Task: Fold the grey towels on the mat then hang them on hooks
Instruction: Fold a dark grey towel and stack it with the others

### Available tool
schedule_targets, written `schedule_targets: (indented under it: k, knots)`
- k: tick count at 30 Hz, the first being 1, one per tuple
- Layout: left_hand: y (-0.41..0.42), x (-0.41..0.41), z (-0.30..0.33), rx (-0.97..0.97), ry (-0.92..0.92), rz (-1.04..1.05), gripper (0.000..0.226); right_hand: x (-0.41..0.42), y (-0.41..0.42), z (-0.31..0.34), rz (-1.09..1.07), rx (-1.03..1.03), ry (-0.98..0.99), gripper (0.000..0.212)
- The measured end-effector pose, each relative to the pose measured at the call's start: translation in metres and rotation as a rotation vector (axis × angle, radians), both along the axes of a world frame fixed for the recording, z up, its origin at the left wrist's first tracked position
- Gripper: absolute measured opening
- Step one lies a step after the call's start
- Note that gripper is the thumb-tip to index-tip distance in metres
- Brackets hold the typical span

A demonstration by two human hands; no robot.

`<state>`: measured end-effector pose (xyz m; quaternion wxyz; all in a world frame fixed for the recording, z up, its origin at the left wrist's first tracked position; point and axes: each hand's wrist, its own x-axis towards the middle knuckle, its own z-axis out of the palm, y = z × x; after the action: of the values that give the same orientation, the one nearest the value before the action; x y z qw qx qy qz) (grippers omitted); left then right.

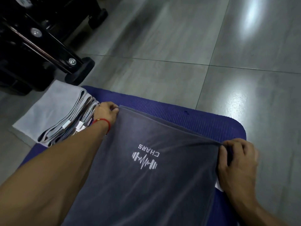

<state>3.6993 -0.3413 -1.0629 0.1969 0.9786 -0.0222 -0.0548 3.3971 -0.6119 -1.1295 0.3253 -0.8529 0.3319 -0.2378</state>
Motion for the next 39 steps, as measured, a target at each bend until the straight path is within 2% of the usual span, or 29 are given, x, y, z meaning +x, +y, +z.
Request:
schedule_targets:
  k: [2, 5, 9, 13, 18, 21, 23, 25, 27, 30, 35, 39]
  knots:
    - [-0.002, 0.006, -0.004, 0.001, 0.055, -0.021, 0.008, 0.001, -0.001, -0.004, 0.016, -0.032, -0.026, 0.010]
    - [-0.001, 0.014, -0.005, -0.030, 0.134, -0.058, 0.023, 0.002, -0.004, -0.013, 0.048, -0.092, 0.013, 0.025]
    - [0.001, 0.013, 0.003, -0.076, 0.175, -0.097, 0.017, 0.003, -0.002, -0.014, 0.037, -0.094, 0.018, 0.030]
    - [0.002, -0.004, 0.024, -0.140, 0.080, -0.093, 0.003, 0.001, 0.001, -0.011, 0.033, -0.064, 0.039, 0.020]
    - [0.030, -0.044, 0.086, -0.219, -0.099, -0.079, 0.011, 0.001, 0.008, 0.004, 0.017, -0.131, 0.219, 0.019]
    - [0.053, -0.068, 0.117, -0.362, -0.090, -0.115, 0.013, 0.000, 0.012, 0.020, -0.049, -0.156, 0.371, 0.020]
    - [0.070, -0.082, 0.130, -0.421, -0.083, -0.136, 0.014, -0.001, 0.016, 0.033, -0.094, -0.136, 0.394, 0.023]
    - [0.089, -0.098, 0.140, -0.441, -0.144, -0.115, 0.012, 0.000, 0.024, 0.046, -0.078, -0.084, 0.318, 0.025]
    - [0.113, -0.118, 0.150, -0.444, -0.238, -0.059, 0.011, 0.002, 0.036, 0.066, -0.010, -0.001, 0.149, 0.029]
    - [0.166, -0.154, 0.169, -0.457, -0.345, 0.062, 0.014, 0.012, 0.060, 0.111, 0.145, 0.087, -0.053, 0.022]
    - [0.270, -0.237, 0.217, -0.540, -0.482, 0.251, 0.015, 0.028, 0.120, 0.203, 0.497, -0.023, -0.155, 0.020]
    - [0.355, -0.318, 0.253, -0.484, -0.568, 0.407, 0.018, 0.042, 0.187, 0.268, 0.775, -0.020, -0.245, 0.018]
